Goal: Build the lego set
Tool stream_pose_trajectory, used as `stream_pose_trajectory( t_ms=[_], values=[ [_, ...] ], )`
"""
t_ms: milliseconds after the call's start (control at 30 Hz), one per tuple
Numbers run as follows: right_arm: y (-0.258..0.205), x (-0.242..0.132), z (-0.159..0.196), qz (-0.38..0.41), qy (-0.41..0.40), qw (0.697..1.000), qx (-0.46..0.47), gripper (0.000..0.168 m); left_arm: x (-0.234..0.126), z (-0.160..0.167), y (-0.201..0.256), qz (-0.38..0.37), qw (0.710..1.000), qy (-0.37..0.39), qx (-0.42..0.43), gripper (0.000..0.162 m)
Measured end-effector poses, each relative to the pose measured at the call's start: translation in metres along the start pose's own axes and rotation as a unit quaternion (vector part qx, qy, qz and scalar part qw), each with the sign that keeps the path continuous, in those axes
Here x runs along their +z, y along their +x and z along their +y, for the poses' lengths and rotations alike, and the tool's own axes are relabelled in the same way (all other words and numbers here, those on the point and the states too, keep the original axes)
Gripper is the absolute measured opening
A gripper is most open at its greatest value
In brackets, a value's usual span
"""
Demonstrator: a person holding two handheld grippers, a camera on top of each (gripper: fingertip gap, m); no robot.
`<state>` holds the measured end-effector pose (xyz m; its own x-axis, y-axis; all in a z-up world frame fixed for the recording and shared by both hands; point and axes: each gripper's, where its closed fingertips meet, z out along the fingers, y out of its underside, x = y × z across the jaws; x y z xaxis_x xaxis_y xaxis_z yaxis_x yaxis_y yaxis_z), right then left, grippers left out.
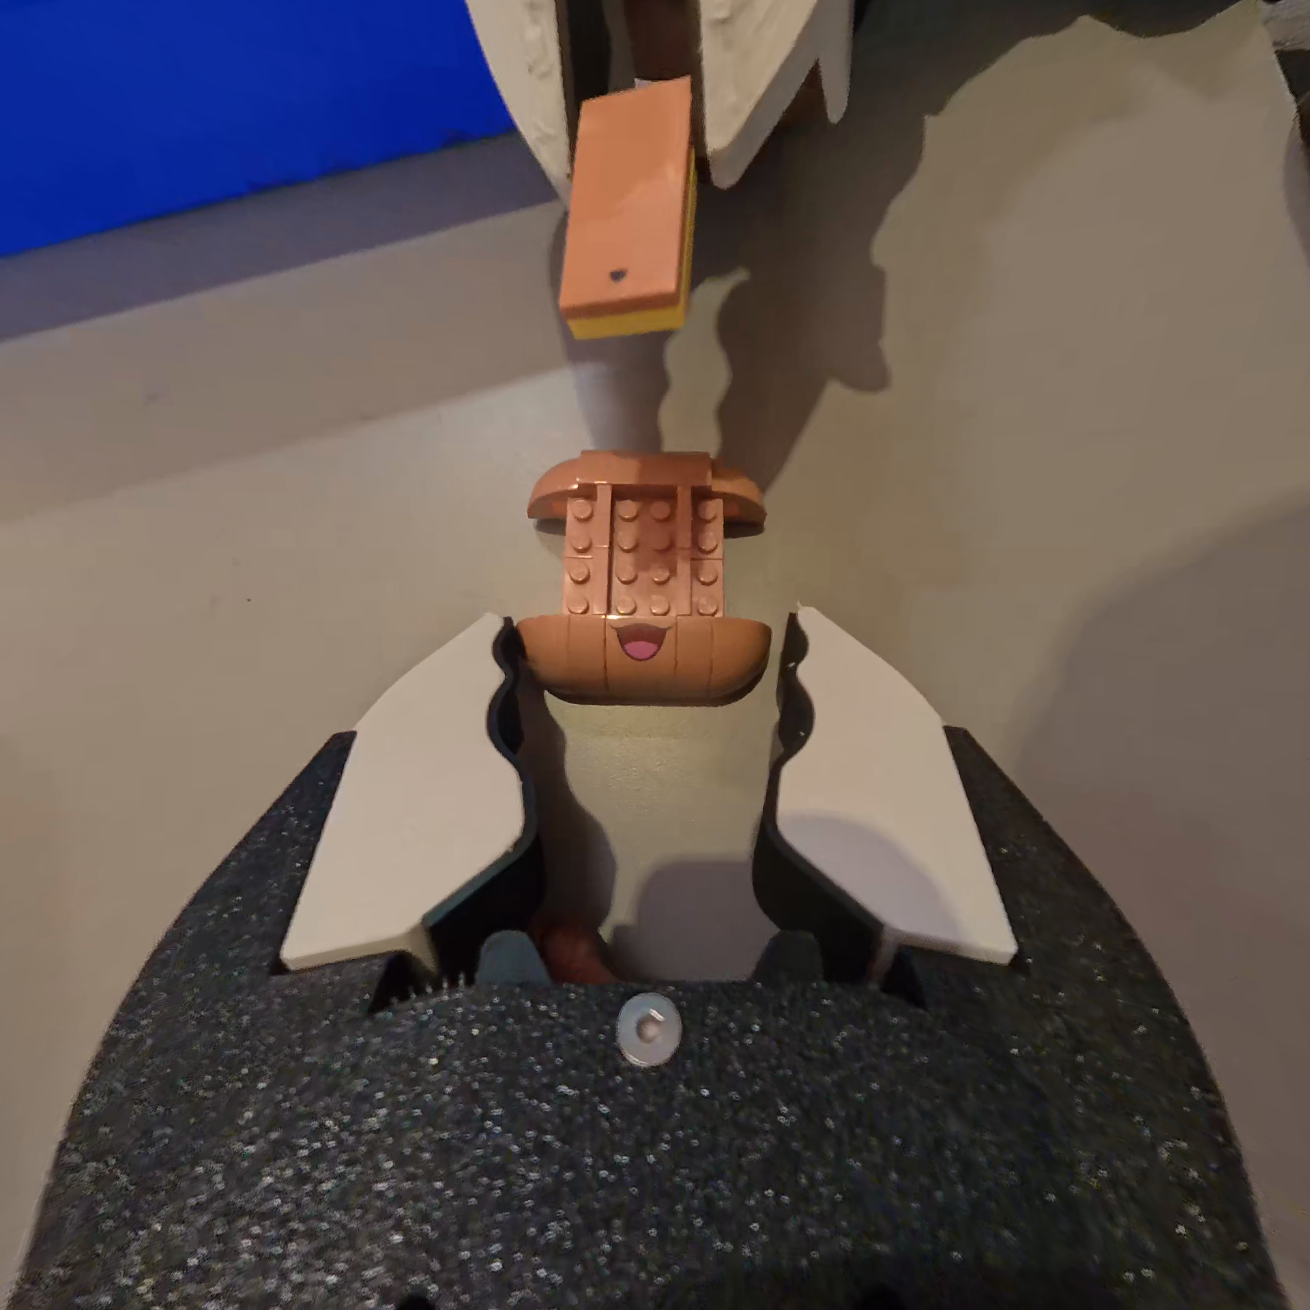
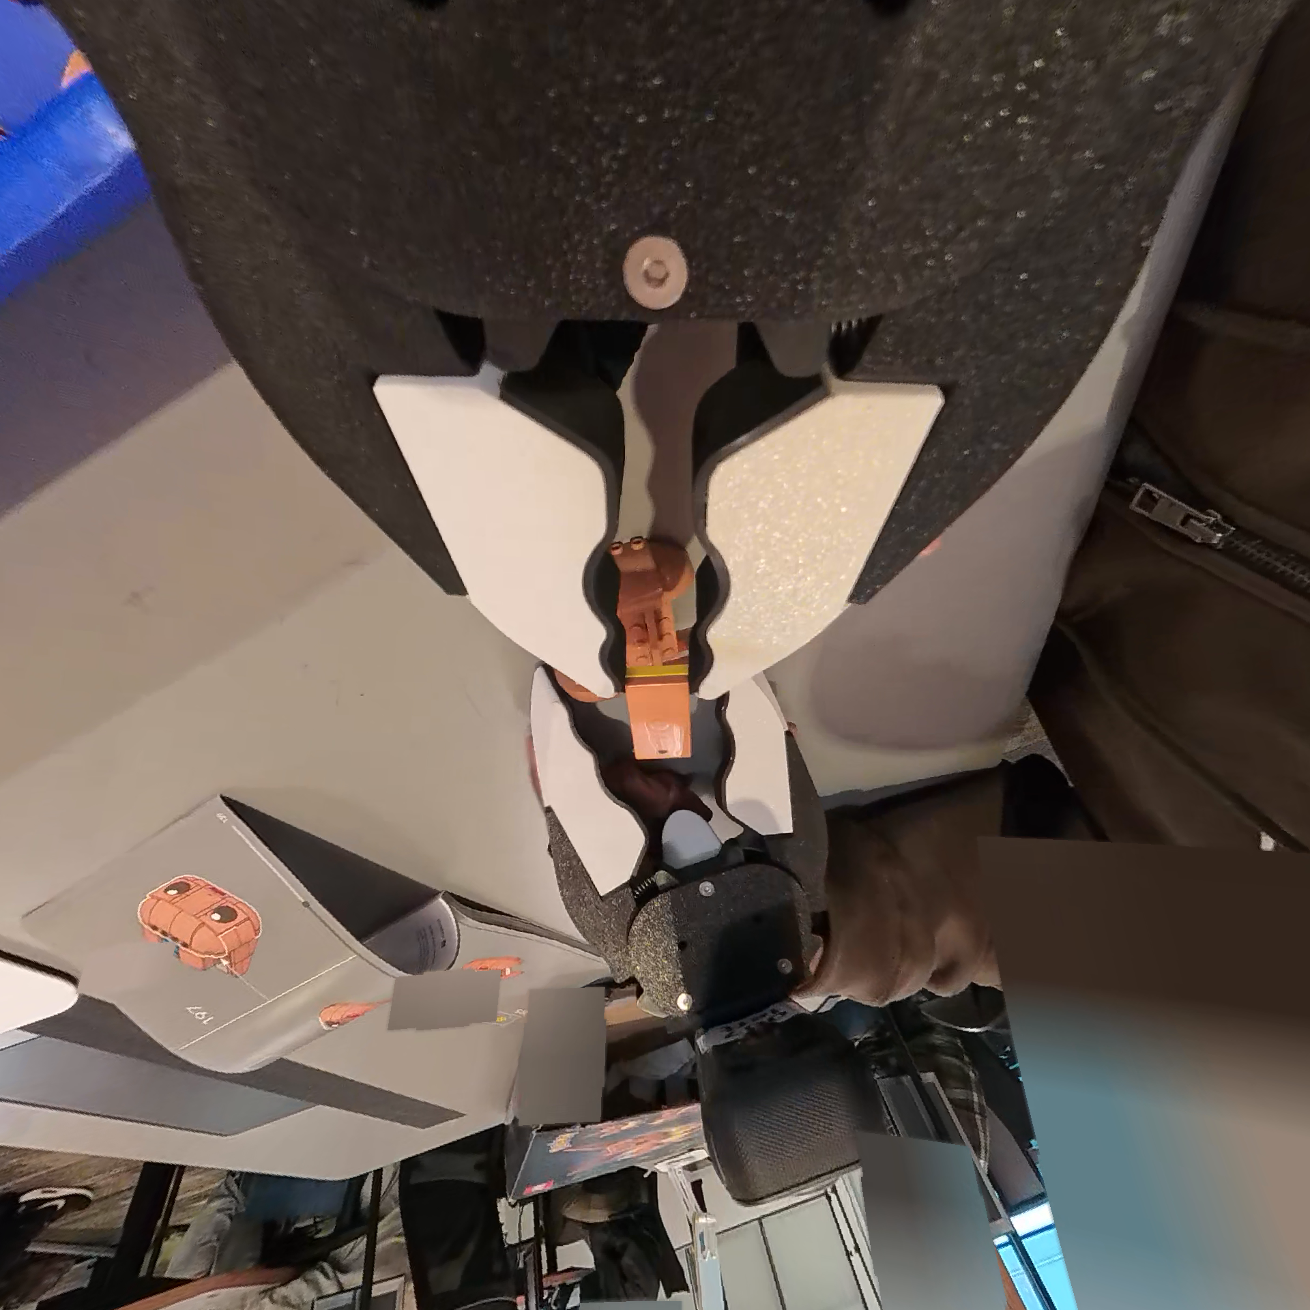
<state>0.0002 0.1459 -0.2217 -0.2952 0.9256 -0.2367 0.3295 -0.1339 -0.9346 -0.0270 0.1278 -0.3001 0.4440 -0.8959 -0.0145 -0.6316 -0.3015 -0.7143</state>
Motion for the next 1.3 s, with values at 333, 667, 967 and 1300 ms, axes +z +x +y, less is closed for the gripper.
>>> stream_pose_trajectory(
  t_ms=[333,667,967,1300],
  values=[
    [0.001,0.003,0.009,0.007,-0.029,0.999,-0.013,0.016,-0.005,-0.004,-0.003,-0.034,0.999,0.025,0.015,0.067],
    [0.003,0.006,0.016,0.017,-0.051,0.998,-0.026,0.016,-0.012,-0.013,0.003,-0.037,0.997,0.064,0.008,0.067],
    [0.001,0.011,0.032,0.024,-0.104,0.993,-0.056,0.016,-0.004,0.000,0.013,-0.032,0.999,0.011,-0.007,0.067],
    [0.003,0.008,0.030,0.029,-0.103,0.993,-0.054,0.016,-0.012,-0.026,0.009,-0.033,0.994,0.069,-0.078,0.062]
  ],
)
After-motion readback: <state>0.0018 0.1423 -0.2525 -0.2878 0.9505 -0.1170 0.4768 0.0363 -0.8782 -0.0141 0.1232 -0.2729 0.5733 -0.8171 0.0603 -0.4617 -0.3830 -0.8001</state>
